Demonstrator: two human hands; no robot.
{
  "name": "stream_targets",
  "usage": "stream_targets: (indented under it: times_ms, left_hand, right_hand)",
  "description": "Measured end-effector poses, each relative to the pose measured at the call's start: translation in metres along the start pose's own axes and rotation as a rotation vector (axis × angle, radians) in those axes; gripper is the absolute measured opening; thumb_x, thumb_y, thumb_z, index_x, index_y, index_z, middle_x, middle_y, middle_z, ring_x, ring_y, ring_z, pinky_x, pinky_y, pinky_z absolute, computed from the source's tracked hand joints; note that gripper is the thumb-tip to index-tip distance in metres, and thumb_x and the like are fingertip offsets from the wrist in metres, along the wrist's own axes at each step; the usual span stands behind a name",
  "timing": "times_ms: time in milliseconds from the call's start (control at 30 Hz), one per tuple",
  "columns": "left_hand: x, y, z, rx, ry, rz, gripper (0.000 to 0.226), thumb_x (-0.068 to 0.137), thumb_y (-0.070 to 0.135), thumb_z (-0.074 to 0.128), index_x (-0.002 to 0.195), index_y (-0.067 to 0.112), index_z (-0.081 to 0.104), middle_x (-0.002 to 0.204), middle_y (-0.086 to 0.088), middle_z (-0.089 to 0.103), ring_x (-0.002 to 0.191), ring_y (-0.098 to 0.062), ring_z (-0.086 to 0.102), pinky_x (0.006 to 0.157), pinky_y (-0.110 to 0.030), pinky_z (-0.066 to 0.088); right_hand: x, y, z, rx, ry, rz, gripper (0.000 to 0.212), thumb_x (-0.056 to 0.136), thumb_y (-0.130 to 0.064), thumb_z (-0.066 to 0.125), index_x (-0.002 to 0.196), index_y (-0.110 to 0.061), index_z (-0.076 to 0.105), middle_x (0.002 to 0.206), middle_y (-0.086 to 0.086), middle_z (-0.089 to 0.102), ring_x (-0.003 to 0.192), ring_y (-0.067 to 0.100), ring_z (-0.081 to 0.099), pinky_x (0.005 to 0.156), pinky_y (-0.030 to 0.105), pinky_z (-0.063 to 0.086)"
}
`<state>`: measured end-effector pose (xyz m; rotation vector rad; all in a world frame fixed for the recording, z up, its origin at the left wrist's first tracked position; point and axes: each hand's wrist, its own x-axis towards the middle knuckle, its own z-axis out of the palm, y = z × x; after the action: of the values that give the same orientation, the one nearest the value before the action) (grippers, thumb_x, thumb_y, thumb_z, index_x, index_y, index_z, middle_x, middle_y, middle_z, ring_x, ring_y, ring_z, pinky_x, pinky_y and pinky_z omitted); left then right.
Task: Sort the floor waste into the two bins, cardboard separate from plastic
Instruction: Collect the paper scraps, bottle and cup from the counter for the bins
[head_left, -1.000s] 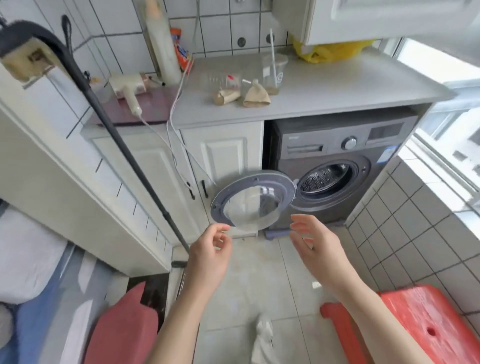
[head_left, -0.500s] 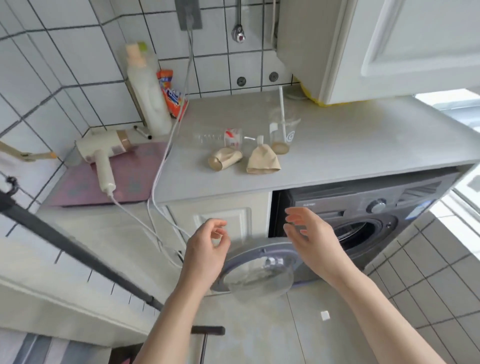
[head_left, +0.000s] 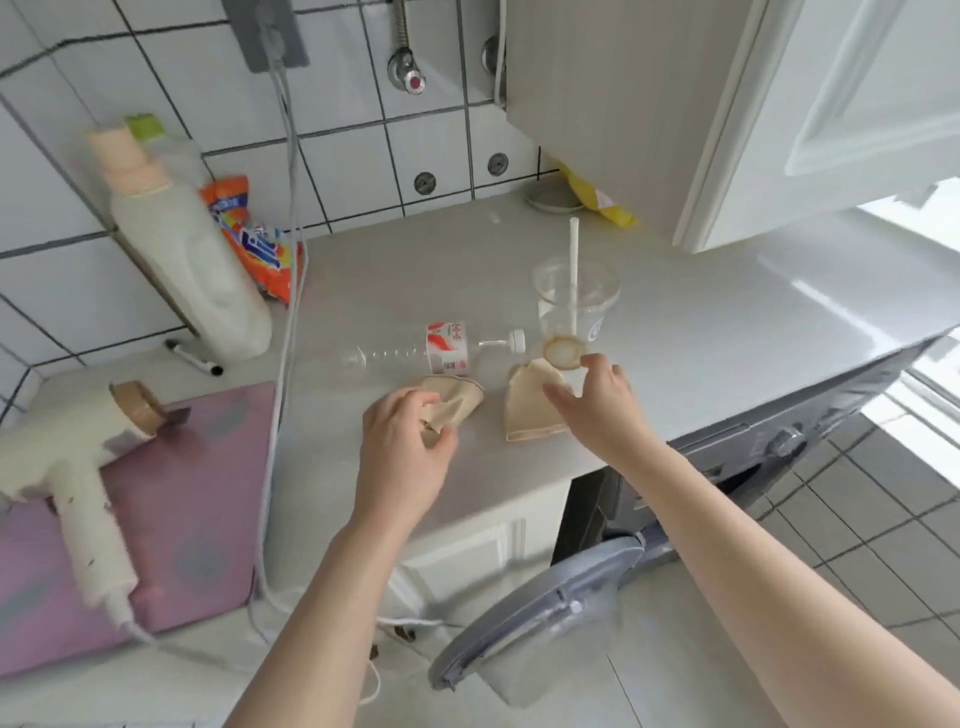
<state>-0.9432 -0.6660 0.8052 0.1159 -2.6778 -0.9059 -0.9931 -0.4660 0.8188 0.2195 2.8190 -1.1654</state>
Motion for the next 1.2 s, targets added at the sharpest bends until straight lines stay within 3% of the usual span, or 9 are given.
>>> stream_targets:
  times_ms: [133, 267, 400, 467, 667, 767, 933, 1100, 1200]
  left_hand:
    - [0.023, -0.016, 0.022, 0.056, -0.089, 0.012, 0.048, 0.073, 0.021, 0.074, 0.118, 0.015, 0.059, 0.127, -0.004, 0.053, 0.120, -0.028, 0.043, 0.102, -0.024, 0.027]
    - [0.023, -0.025, 0.036, 0.058, -0.089, 0.079, 0.051, 0.069, 0.017, 0.075, 0.117, 0.017, 0.059, 0.128, 0.001, 0.051, 0.116, -0.026, 0.045, 0.099, -0.022, 0.029]
    - [0.019, -0.027, 0.043, 0.011, -0.007, 0.123, 0.046, 0.066, 0.007, 0.073, 0.109, 0.016, 0.063, 0.124, 0.001, 0.056, 0.109, -0.026, 0.049, 0.094, -0.019, 0.031]
    - [0.016, -0.027, 0.044, -0.021, 0.007, 0.136, 0.045, 0.064, 0.005, 0.074, 0.107, 0.013, 0.064, 0.123, -0.002, 0.058, 0.109, -0.028, 0.053, 0.095, -0.018, 0.030]
    - [-0.004, 0.002, 0.037, -0.232, 0.022, 0.110, 0.041, 0.070, 0.004, 0.073, 0.108, 0.014, 0.064, 0.118, 0.003, 0.058, 0.111, -0.015, 0.054, 0.097, -0.028, 0.041]
    - [-0.022, 0.025, 0.039, -0.335, -0.082, 0.051, 0.037, 0.076, 0.012, 0.072, 0.110, 0.022, 0.062, 0.114, 0.012, 0.054, 0.105, -0.001, 0.051, 0.093, -0.016, 0.040]
    - [-0.066, 0.079, 0.053, -0.515, -0.344, 0.007, 0.021, 0.085, 0.029, 0.065, 0.100, 0.040, 0.055, 0.105, 0.012, 0.057, 0.089, -0.002, 0.055, 0.075, -0.012, 0.042]
    - [-0.137, 0.133, 0.086, -0.542, -0.579, 0.103, 0.020, 0.086, 0.033, 0.063, 0.105, 0.031, 0.058, 0.103, 0.006, 0.061, 0.087, -0.007, 0.058, 0.076, -0.023, 0.048]
    - [-0.198, 0.167, 0.108, -0.534, -0.691, 0.171, 0.020, 0.085, 0.031, 0.065, 0.104, 0.029, 0.059, 0.102, 0.003, 0.062, 0.085, -0.007, 0.057, 0.075, -0.019, 0.045]
  right_hand:
    - [0.020, -0.007, 0.018, -0.081, 0.033, 0.070, 0.068, 0.087, -0.044, 0.058, 0.135, -0.003, 0.034, 0.131, 0.019, 0.043, 0.122, 0.039, 0.044, 0.102, 0.041, 0.034]
    - [0.025, -0.008, 0.029, -0.108, 0.038, 0.140, 0.067, 0.084, -0.046, 0.060, 0.135, -0.009, 0.036, 0.129, 0.015, 0.050, 0.122, 0.036, 0.043, 0.098, 0.040, 0.035]
    - [0.020, -0.006, 0.029, 0.053, 0.035, 0.158, 0.056, 0.083, -0.034, 0.063, 0.131, -0.015, 0.040, 0.119, 0.012, 0.060, 0.112, 0.033, 0.053, 0.086, 0.039, 0.046]
    - [0.012, -0.004, 0.026, 0.102, 0.051, 0.157, 0.056, 0.082, -0.028, 0.065, 0.132, -0.017, 0.043, 0.116, 0.009, 0.061, 0.109, 0.029, 0.055, 0.078, 0.032, 0.045]
    - [-0.031, 0.024, 0.012, 0.385, 0.138, 0.114, 0.047, 0.081, -0.023, 0.067, 0.126, -0.022, 0.051, 0.107, -0.002, 0.060, 0.101, 0.020, 0.059, 0.081, 0.036, 0.052]
    - [-0.063, 0.048, -0.004, 0.458, 0.203, 0.150, 0.045, 0.081, -0.024, 0.067, 0.124, -0.026, 0.053, 0.108, -0.005, 0.059, 0.098, 0.012, 0.057, 0.077, 0.027, 0.051]
    - [-0.135, 0.105, -0.036, 0.506, 0.361, 0.239, 0.038, 0.082, -0.019, 0.065, 0.117, -0.029, 0.056, 0.104, -0.018, 0.061, 0.099, 0.003, 0.057, 0.074, 0.018, 0.043]
    - [-0.227, 0.170, -0.070, 0.527, 0.512, 0.371, 0.039, 0.080, -0.007, 0.054, 0.110, -0.031, 0.056, 0.100, -0.023, 0.060, 0.100, 0.007, 0.056, 0.076, 0.021, 0.043]
    - [-0.294, 0.209, -0.086, 0.557, 0.595, 0.462, 0.040, 0.077, -0.012, 0.052, 0.113, -0.029, 0.057, 0.100, -0.021, 0.060, 0.099, 0.009, 0.057, 0.078, 0.030, 0.050]
